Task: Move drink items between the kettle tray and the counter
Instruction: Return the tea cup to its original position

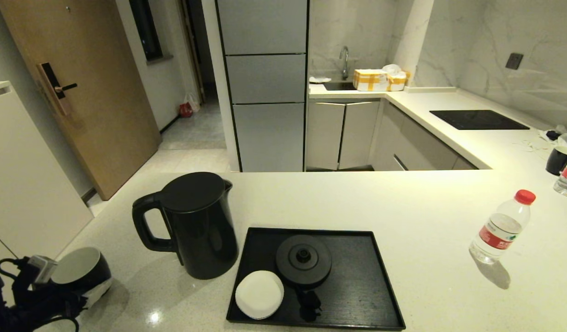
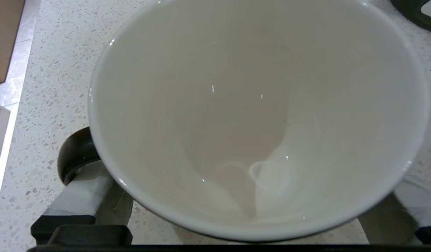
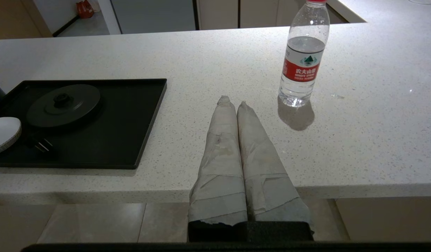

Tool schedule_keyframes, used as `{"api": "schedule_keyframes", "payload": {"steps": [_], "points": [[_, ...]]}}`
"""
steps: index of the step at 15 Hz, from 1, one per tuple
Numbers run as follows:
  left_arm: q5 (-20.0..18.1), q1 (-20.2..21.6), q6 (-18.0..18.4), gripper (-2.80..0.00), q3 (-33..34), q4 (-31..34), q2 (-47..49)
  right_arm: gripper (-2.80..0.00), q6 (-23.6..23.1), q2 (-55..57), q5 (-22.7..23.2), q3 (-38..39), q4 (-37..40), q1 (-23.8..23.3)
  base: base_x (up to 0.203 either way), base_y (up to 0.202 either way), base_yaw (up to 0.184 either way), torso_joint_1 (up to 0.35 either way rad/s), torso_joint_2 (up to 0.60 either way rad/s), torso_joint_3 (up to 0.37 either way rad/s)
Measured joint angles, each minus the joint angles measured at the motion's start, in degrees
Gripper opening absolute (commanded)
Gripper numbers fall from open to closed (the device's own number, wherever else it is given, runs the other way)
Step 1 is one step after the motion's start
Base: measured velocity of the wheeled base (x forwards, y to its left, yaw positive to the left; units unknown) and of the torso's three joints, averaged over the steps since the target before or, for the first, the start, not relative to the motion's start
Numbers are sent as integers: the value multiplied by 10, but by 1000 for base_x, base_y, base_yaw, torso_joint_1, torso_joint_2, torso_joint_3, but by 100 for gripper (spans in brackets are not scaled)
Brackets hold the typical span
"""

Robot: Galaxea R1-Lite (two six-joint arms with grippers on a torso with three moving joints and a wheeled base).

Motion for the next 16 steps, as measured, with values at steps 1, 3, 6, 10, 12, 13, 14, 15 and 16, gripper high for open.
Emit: {"api": "schedule_keyframes", "payload": {"steps": [1, 3, 6, 10, 12, 13, 14, 15, 16], "points": [[0, 0, 1, 0, 1, 0, 0, -280, 0, 0, 0, 0, 0, 0, 0, 0, 0, 0, 0, 0], [0, 0, 3, 0, 4, 0, 0, -280, 0, 0, 0, 0, 0, 0, 0, 0, 0, 0, 0, 0], [0, 0, 5, 0, 5, 0, 0, -280, 0, 0, 0, 0, 0, 0, 0, 0, 0, 0, 0, 0], [0, 0, 5, 0, 7, 0, 0, -280, 0, 0, 0, 0, 0, 0, 0, 0, 0, 0, 0, 0], [1, 0, 5, -280, 6, 0, 0, -280, 0, 0, 0, 0, 0, 0, 0, 0, 0, 0, 0, 0], [3, 0, 5, -280, 5, 0, 0, -280, 0, 0, 0, 0, 0, 0, 0, 0, 0, 0, 0, 0], [5, 0, 5, -280, 5, 0, 0, -280, 0, 0, 0, 0, 0, 0, 0, 0, 0, 0, 0, 0], [5, 0, 5, -280, 5, 0, 0, -280, 0, 0, 0, 0, 0, 0, 0, 0, 0, 0, 0, 0], [6, 0, 5, -280, 5, 0, 0, -280, 0, 0, 0, 0, 0, 0, 0, 0, 0, 0, 0, 0]]}}
